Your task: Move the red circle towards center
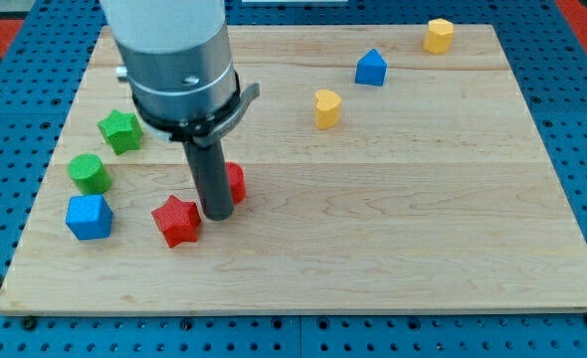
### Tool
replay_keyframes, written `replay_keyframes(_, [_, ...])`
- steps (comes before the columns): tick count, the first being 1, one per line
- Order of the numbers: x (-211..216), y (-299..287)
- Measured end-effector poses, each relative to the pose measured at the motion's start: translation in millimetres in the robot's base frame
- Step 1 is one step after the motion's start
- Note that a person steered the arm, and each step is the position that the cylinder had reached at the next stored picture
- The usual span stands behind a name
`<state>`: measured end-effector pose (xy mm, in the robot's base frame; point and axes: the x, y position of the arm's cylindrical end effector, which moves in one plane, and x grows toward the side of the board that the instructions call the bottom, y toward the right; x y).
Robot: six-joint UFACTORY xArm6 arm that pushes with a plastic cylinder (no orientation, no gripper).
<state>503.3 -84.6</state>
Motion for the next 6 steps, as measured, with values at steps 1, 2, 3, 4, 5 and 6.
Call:
replay_keyframes(1, [-8,-1])
replay_keyframes(2, [-17,-34])
replay_keyframes(3, [-19,-15])
replay_keyframes(4, [-21,10])
replay_keyframes(5, [-50,40])
replay_keyframes(6, [-19,55])
